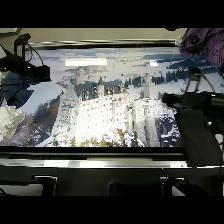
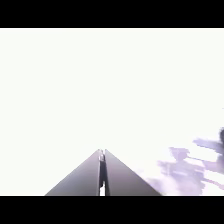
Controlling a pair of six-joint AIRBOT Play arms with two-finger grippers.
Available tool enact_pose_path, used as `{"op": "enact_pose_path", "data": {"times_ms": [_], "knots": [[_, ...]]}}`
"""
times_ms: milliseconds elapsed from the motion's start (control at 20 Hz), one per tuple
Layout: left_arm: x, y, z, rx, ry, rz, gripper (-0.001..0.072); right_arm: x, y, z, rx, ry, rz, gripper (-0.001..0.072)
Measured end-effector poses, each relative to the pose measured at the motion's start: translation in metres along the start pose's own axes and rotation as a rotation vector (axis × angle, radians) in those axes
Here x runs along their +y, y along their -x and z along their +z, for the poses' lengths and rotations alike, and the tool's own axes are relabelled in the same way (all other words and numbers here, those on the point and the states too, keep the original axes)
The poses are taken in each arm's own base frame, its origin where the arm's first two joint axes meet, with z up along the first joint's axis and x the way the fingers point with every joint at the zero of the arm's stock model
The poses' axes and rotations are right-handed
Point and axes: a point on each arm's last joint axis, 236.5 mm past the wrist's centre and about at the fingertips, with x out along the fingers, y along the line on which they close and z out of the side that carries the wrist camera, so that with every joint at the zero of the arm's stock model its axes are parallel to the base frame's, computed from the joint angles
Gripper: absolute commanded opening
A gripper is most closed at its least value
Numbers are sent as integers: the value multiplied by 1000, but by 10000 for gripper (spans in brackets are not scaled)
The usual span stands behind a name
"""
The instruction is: Fold the clothes and pants, and hang the long-sleeved shirts on hangers.
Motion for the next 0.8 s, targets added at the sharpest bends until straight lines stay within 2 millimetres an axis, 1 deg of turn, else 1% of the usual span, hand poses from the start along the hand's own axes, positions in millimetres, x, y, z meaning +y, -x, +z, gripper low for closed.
{"op": "enact_pose_path", "data": {"times_ms": [50,100,200,250,450,600,800], "knots": [[3,0,-4,-18,-1,12,17,21,-6,-5,8,45,31,38],[7,1,-10,-28,-3,28,17,37,-9,-9,12,80,53,39],[13,2,-24,-41,-5,54,19,60,-13,-14,10,128,85,39],[17,2,-32,-40,-11,71,19,66,-15,-15,7,144,95,39],[29,1,-57,-5,-14,119,20,74,-16,-16,-5,192,92,39],[34,0,-65,15,-14,134,20,74,-16,-16,-7,207,86,39],[35,-1,-69,23,-12,141,21,75,-16,-16,-8,212,85,39]]}}
